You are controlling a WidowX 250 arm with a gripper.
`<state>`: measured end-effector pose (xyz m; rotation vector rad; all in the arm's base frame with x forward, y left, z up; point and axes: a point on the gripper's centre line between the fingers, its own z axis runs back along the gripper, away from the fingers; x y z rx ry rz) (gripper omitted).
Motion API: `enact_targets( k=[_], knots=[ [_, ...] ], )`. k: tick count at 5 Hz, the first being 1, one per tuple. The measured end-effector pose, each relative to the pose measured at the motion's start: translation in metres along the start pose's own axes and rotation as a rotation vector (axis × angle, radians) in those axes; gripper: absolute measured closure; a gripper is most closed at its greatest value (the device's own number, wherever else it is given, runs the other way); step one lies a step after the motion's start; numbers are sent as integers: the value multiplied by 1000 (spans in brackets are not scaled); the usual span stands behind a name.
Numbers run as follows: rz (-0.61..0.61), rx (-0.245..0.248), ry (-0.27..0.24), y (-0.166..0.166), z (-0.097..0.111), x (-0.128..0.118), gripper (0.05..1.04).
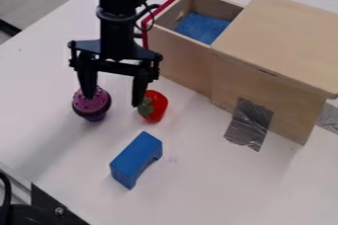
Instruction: Pick the violet object and put it in the drawer
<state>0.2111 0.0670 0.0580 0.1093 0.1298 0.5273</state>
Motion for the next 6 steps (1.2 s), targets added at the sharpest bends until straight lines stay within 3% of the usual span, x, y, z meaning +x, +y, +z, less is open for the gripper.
enact_targets(
  k=[1, 3, 6],
  knots=[
    [49, -3, 9, 7, -6, -3, 85],
    [140, -12, -64, 17, -8, 5, 85],
    [182, 21, -27, 20, -22, 18, 85]
  ],
)
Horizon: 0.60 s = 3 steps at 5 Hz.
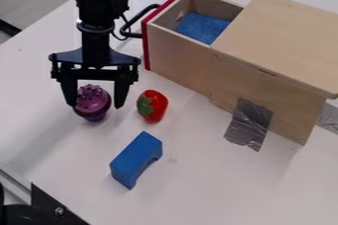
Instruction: Pick the violet object and put it in the drawer
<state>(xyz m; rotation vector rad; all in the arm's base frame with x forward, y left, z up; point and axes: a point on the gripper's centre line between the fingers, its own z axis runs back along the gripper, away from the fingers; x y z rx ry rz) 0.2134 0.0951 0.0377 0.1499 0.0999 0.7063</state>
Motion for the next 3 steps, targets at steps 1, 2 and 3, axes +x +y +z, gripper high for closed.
enact_targets(
  k=[1, 2, 3],
  knots=[
    [11, 11, 14, -2, -8, 3, 85],
    [12, 16, 18, -2, -9, 5, 85],
    [13, 24, 32, -1, -10, 4, 85]
  ],
)
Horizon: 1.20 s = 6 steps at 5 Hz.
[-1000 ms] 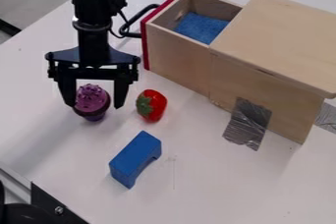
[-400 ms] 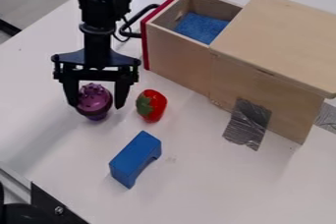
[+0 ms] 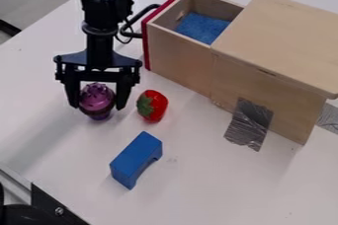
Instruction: Pick the violet object and put it in the drawer
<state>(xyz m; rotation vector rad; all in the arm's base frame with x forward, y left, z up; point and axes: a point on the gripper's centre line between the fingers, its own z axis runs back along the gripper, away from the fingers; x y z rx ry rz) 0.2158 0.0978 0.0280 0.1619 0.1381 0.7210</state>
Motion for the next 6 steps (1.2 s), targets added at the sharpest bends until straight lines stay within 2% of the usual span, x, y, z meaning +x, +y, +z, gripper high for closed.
enact_targets(
  k=[2, 3, 4, 6],
  knots=[
    [20, 11, 24, 6, -7, 2, 85],
    [30, 23, 34, 9, -11, 4, 118],
    [28, 29, 36, 11, -11, 5, 194],
    [32, 23, 24, 11, -12, 6, 195]
  ],
)
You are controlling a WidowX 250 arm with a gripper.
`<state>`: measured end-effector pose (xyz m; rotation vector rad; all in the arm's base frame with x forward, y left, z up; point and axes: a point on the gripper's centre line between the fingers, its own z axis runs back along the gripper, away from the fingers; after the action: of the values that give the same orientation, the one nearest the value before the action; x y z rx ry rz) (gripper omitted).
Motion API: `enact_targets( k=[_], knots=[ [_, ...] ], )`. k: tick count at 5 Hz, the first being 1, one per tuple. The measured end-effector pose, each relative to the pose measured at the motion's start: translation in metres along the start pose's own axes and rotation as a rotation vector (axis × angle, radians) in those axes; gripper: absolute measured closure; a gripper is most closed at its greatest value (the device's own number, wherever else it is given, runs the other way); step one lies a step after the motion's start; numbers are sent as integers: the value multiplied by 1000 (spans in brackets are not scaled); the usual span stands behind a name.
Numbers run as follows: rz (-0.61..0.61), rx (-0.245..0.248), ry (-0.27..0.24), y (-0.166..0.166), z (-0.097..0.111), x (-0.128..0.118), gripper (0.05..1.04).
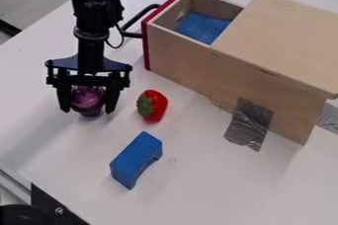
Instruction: Pick the violet object and put it in the drawer
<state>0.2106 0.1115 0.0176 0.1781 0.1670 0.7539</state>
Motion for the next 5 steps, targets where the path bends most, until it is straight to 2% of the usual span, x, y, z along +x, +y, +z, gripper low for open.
enact_targets(
  k=[1, 2, 4, 5],
  knots=[
    [-9, -4, -5, 0, 2, -2, 195],
    [-53, -44, -64, -13, 25, -5, 195],
    [-130, -106, -124, -42, 60, 2, 195],
    [-167, -142, -163, -59, 85, 9, 195]
  ],
)
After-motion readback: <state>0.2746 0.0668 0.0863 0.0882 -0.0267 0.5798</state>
